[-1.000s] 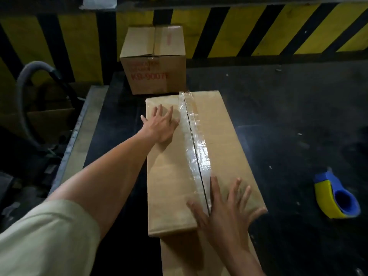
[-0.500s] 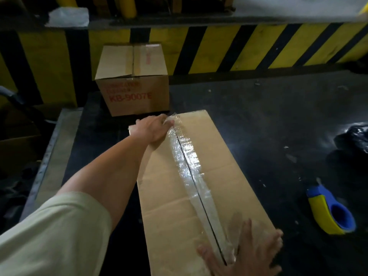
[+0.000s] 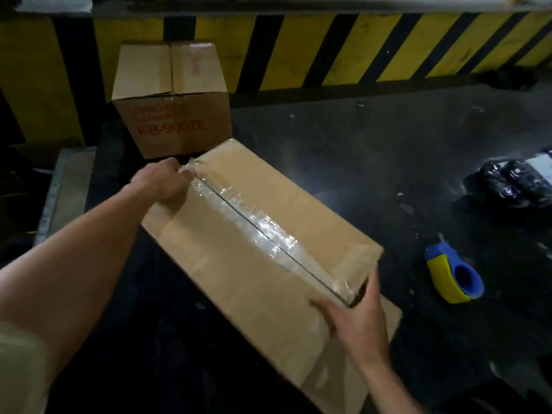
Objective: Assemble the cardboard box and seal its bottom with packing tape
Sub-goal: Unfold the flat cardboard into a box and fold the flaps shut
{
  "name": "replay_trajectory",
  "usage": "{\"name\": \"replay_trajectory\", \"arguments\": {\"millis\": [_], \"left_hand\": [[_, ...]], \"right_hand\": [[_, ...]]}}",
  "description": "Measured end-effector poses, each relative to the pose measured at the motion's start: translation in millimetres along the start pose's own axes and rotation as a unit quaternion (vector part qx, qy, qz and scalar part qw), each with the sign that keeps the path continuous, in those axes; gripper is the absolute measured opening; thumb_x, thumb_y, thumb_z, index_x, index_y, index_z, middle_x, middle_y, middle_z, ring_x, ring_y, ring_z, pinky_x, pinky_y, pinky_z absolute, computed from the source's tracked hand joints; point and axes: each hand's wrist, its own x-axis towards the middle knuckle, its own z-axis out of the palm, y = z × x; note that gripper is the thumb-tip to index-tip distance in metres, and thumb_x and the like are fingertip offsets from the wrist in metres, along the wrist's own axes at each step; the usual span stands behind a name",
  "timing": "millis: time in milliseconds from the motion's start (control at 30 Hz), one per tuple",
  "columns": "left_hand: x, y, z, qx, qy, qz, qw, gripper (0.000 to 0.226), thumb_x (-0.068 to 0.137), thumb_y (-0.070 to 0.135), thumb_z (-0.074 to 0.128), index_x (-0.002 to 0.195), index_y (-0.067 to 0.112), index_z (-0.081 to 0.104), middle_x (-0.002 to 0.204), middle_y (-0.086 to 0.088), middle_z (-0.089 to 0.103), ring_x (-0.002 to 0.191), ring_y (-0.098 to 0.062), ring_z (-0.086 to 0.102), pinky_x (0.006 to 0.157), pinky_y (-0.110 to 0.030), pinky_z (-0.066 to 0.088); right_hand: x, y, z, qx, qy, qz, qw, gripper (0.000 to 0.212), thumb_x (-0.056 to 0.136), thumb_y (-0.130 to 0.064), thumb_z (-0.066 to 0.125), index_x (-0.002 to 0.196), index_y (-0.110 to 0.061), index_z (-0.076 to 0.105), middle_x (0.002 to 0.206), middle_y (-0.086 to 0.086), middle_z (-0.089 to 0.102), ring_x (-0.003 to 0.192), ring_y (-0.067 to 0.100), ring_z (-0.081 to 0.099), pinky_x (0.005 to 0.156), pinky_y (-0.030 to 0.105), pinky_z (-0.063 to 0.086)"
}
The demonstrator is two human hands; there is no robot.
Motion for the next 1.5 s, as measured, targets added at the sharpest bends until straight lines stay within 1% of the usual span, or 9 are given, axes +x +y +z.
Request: {"name": "replay_trajectory", "arguments": {"millis": [133,300,500,700,900,1100,1267,1367,1500], "left_hand": [[-49.4,-41.6,3.1,-0.029,-0.018,-0.053,0.998,0.06,0.104,0.056,0.031,0.156,0.025,0.035,0.149,-0.021,0.049,0.132,-0.043,0.048,0.108,-0.056,0.039],[-115.2,-66.2,22.8,-0.192,0.013,-0.093,0.977,0.06,0.105,0.055,0.031,0.151,0.017,0.043,0.141,-0.024,0.052,0.124,-0.041,0.053,0.103,-0.053,0.042],[-174.0,-77.9,33.2,-0.269,0.054,-0.119,0.954,0.054,0.103,0.056,0.04,0.147,0.028,0.051,0.141,-0.016,0.057,0.124,-0.036,0.054,0.107,-0.05,0.042],[-245.6,-40.4,42.2,-0.327,0.111,-0.161,0.925,0.052,0.106,0.046,0.039,0.157,0.042,0.029,0.16,-0.008,0.039,0.142,-0.035,0.039,0.116,-0.049,0.028],[-296.3,-10.6,73.3,-0.332,0.131,-0.207,0.911,0.046,0.106,0.042,0.038,0.152,0.039,0.043,0.153,-0.005,0.049,0.138,-0.034,0.043,0.112,-0.045,0.031],[-319.6,21.3,93.2,-0.273,0.144,-0.231,0.923,0.054,0.11,0.044,0.025,0.162,0.034,0.016,0.155,-0.017,0.044,0.135,-0.043,0.045,0.111,-0.05,0.034],[-318.5,19.5,103.1,-0.102,0.19,-0.184,0.959,0.051,0.108,0.043,0.025,0.155,0.025,0.035,0.148,-0.019,0.05,0.122,-0.047,0.054,0.095,-0.056,0.045],[-310.0,25.0,105.7,0.003,0.155,-0.212,0.965,0.061,0.106,0.05,0.021,0.155,0.018,0.037,0.166,-0.02,0.021,0.151,-0.044,0.02,0.117,-0.065,0.02],[-292.5,82.3,106.1,0.067,0.219,-0.163,0.96,0.056,0.107,0.036,0.027,0.153,0.006,0.038,0.166,-0.023,0.019,0.154,-0.043,0.006,0.12,-0.067,0.001]], "right_hand": [[31.8,2.1,-2.7,-0.019,-0.026,-0.016,0.999,0.096,0.081,-0.056,0.072,0.157,-0.032,0.019,0.155,-0.007,0.04,0.138,0.016,0.041,0.11,0.037,0.04],[51.3,-2.2,6.1,-0.07,-0.066,-0.021,0.995,0.066,0.104,-0.046,0.037,0.157,-0.036,-0.001,0.163,-0.004,0.022,0.146,0.023,0.031,0.113,0.047,0.033],[80.2,-7.1,-27.4,-0.055,-0.103,-0.054,0.992,0.064,0.102,-0.039,0.046,0.157,-0.039,0.013,0.159,-0.011,0.033,0.142,0.02,0.038,0.114,0.047,0.035],[109.9,-16.8,-70.6,-0.062,-0.16,-0.096,0.98,0.062,0.102,-0.032,0.052,0.156,-0.039,0.022,0.159,-0.008,0.031,0.143,0.022,0.034,0.114,0.047,0.03],[137.2,3.0,-88.1,-0.078,-0.204,-0.105,0.97,0.063,0.1,-0.026,0.057,0.155,-0.032,0.029,0.156,-0.003,0.038,0.139,0.021,0.039,0.112,0.041,0.032],[135.4,28.8,-91.5,-0.078,-0.224,-0.123,0.964,0.066,0.1,-0.033,0.056,0.156,-0.035,0.023,0.157,-0.006,0.038,0.141,0.02,0.039,0.112,0.039,0.033],[132.5,33.2,-91.1,-0.121,-0.234,-0.149,0.953,0.066,0.103,-0.041,0.045,0.158,-0.034,0.009,0.159,-0.003,0.034,0.144,0.023,0.034,0.113,0.042,0.031],[134.1,32.4,-94.1,-0.13,-0.25,-0.146,0.948,0.068,0.103,-0.046,0.041,0.158,-0.034,0.002,0.16,-0.002,0.032,0.144,0.024,0.034,0.113,0.043,0.031],[134.5,30.3,-106.1,-0.137,-0.253,-0.141,0.947,0.072,0.1,-0.056,0.039,0.157,-0.038,0.0,0.159,0.004,0.034,0.143,0.029,0.035,0.114,0.045,0.031]]}}
